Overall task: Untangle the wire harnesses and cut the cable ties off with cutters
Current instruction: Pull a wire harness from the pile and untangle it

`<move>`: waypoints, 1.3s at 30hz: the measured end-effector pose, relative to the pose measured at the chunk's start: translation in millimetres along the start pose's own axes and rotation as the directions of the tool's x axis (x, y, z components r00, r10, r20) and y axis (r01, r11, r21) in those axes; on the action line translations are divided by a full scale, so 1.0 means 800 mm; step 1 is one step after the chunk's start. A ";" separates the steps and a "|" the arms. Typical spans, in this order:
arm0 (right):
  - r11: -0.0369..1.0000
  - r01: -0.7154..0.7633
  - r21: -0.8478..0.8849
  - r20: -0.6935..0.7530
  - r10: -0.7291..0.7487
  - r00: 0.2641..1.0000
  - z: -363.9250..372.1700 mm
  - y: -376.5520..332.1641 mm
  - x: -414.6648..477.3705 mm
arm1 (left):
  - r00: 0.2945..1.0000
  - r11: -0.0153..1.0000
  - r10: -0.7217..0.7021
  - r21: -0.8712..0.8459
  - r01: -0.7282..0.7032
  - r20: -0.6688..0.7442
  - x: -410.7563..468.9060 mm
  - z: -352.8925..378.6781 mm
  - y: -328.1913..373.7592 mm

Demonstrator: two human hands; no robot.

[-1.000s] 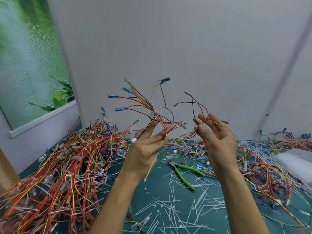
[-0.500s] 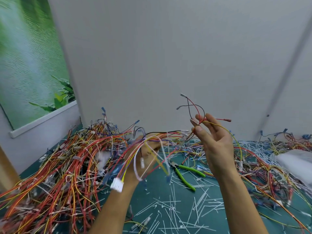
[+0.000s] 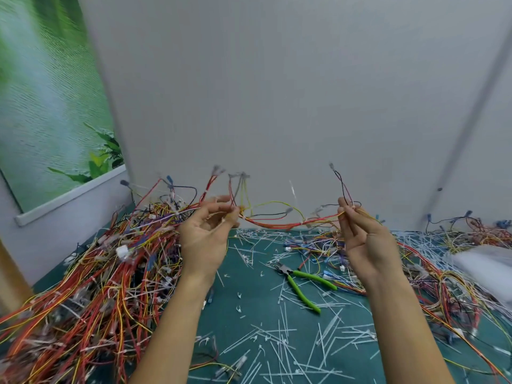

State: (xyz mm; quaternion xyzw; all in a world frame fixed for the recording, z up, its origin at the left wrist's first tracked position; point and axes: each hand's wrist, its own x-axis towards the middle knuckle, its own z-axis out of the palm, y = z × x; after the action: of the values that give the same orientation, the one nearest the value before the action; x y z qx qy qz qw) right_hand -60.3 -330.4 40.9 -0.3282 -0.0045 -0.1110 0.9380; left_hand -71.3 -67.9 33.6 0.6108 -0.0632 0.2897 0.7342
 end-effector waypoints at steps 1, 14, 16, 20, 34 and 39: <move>1.000 -0.003 0.006 -0.012 0.003 1.000 -0.001 0.000 0.001 | 0.999 0.997 -0.038 -0.068 0.037 -0.024 0.003 -0.003 -0.003; 0.996 0.060 0.065 -0.070 -0.056 0.996 0.003 -0.001 0.001 | 0.954 0.942 -0.291 -0.152 0.299 0.072 0.009 -0.008 -0.001; 0.996 0.071 0.052 -0.065 -0.068 0.996 0.003 -0.001 0.001 | 0.956 0.945 -0.286 -0.143 0.293 0.070 0.009 -0.008 0.000; 0.996 0.084 0.038 -0.033 -0.082 0.996 0.004 0.001 0.000 | 0.965 0.956 -0.255 -0.134 0.262 0.063 0.009 -0.008 0.003; 0.910 0.290 -0.295 0.145 -0.258 0.955 0.023 0.025 -0.016 | 0.918 0.958 0.033 0.250 -0.142 0.395 -0.028 0.024 -0.007; 0.787 0.341 -0.515 0.280 -0.221 0.934 0.023 0.038 -0.021 | 0.826 0.784 0.116 0.459 -0.418 0.552 -0.037 0.024 -0.019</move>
State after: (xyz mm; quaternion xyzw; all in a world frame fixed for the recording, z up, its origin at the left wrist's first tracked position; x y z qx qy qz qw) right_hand -69.4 -292.5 35.6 -0.5917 -0.1177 -0.2119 0.7688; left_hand -83.1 -97.8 11.6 0.8360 -0.2501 0.2334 0.4290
